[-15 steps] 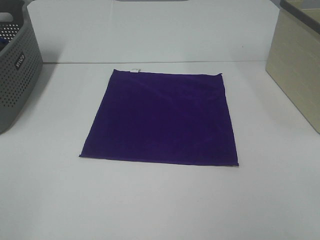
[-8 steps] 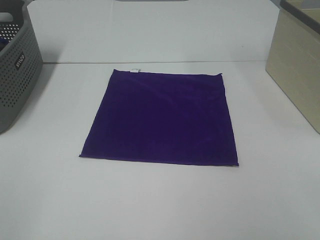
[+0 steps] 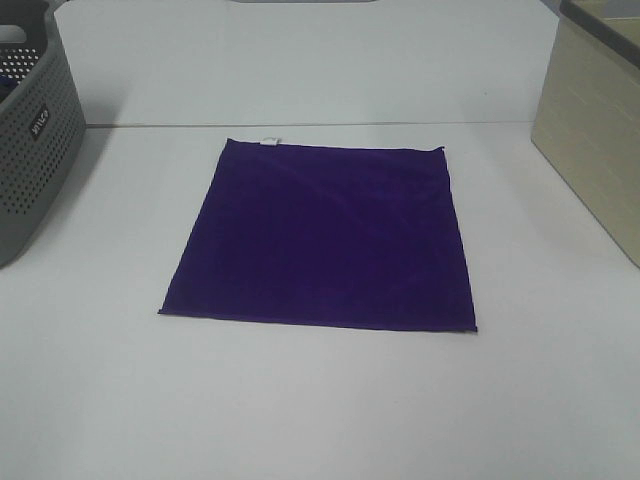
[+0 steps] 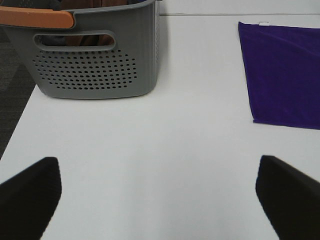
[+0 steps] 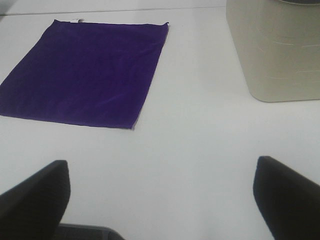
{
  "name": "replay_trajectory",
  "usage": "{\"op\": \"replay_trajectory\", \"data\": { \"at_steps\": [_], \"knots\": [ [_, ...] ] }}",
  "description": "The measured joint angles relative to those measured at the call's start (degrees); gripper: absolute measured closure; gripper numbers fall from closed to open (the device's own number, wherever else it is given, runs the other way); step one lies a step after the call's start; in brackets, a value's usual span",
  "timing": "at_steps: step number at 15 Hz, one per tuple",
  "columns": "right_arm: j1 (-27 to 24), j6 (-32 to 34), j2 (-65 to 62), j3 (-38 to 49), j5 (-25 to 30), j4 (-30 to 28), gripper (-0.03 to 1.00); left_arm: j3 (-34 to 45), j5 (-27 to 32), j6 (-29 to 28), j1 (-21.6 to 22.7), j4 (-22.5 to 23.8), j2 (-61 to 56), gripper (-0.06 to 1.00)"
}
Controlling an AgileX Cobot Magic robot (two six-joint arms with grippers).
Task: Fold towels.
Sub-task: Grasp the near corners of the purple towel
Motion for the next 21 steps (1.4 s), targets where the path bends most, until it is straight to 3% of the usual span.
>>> {"op": "replay_trajectory", "data": {
  "at_steps": [9,12,14,15,17,19,21],
  "knots": [
    [0.0,0.0,0.0,0.0,0.0,0.11,0.01,0.0,0.0,-0.63,0.0,-1.03,0.23,-0.05],
    [0.0,0.52,2.35,-2.35,1.09,2.01,0.01,-3.67,5.61,-0.11,0.0,-1.26,9.63,-0.05],
    [0.0,2.86,14.21,-7.62,7.05,3.72,0.01,-10.66,9.51,1.89,0.0,-1.26,23.09,-0.05],
    [0.0,4.76,30.83,-15.53,9.28,4.01,0.01,-18.33,9.63,4.18,0.0,-1.26,36.44,-0.05],
    [0.0,4.18,44.06,-22.4,9.17,4.47,0.01,-23.32,9.63,6.25,0.0,-1.66,46.07,-0.05],
    [0.0,-0.74,58.79,-27.96,8.59,7.62,0.01,-29.39,9.51,10.54,0.0,-6.42,58.38,-0.05],
    [0.0,-6.19,68.93,-29.28,4.98,14.61,0.01,-31.91,9.05,15.18,0.0,-14.55,68.98,-0.05]
  ]
}}
